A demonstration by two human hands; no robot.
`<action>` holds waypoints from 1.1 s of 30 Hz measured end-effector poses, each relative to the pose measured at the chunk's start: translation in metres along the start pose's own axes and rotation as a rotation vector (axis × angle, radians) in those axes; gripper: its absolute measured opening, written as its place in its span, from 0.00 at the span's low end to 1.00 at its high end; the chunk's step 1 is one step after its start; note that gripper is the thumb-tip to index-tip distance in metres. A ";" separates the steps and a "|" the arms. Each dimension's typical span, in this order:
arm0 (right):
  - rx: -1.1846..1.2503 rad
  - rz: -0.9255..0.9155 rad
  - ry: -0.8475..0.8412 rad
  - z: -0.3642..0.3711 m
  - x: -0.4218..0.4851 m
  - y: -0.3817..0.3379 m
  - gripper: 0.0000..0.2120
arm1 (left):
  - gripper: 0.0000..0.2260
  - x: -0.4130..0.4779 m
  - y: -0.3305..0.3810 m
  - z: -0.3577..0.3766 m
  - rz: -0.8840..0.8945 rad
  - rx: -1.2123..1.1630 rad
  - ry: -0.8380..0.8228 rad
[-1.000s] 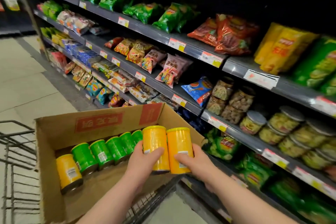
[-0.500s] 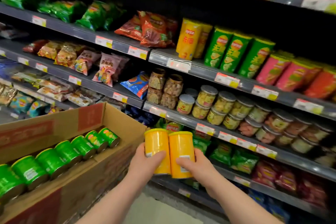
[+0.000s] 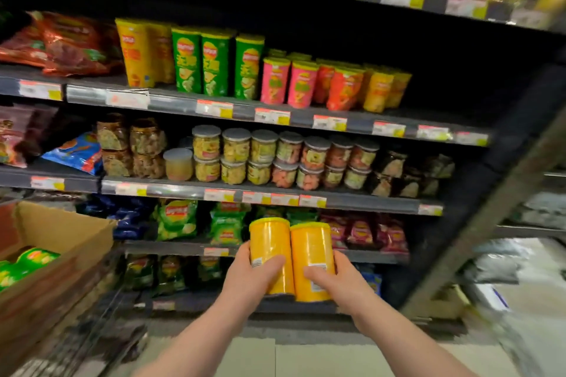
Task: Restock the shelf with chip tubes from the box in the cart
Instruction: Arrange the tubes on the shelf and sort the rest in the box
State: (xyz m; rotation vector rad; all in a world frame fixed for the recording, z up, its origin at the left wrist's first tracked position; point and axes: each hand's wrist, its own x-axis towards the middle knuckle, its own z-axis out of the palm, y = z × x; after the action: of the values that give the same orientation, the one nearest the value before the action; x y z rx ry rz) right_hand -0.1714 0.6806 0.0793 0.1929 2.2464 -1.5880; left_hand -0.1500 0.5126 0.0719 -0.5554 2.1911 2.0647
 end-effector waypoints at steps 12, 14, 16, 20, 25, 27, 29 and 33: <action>0.118 0.022 0.094 -0.103 -0.007 0.046 0.25 | 0.19 0.001 0.014 0.114 0.007 0.080 -0.131; 0.130 0.016 0.111 -0.112 0.000 0.047 0.26 | 0.18 0.009 0.020 0.124 0.014 0.088 -0.128; 0.136 0.017 0.138 -0.125 0.007 0.045 0.26 | 0.18 0.020 0.026 0.137 0.017 0.093 -0.145; 0.177 0.014 0.219 -0.159 0.025 0.036 0.26 | 0.21 0.053 0.043 0.171 0.031 0.082 -0.230; 0.165 -0.011 0.307 -0.206 0.064 0.009 0.28 | 0.24 0.106 0.079 0.209 0.060 0.020 -0.353; 0.171 -0.032 0.320 -0.218 0.084 -0.005 0.28 | 0.25 0.128 0.094 0.217 0.079 -0.013 -0.379; 0.180 -0.046 0.312 -0.225 0.104 -0.020 0.32 | 0.25 0.148 0.111 0.220 0.114 -0.026 -0.372; 0.180 -0.079 0.298 -0.236 0.144 -0.048 0.35 | 0.27 0.185 0.140 0.220 0.218 0.003 -0.331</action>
State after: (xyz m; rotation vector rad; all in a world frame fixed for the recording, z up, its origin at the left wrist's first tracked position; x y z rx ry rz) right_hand -0.3725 0.8679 0.1341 0.4191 2.3492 -1.9150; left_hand -0.4072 0.6937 0.1296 0.0316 2.1338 2.0707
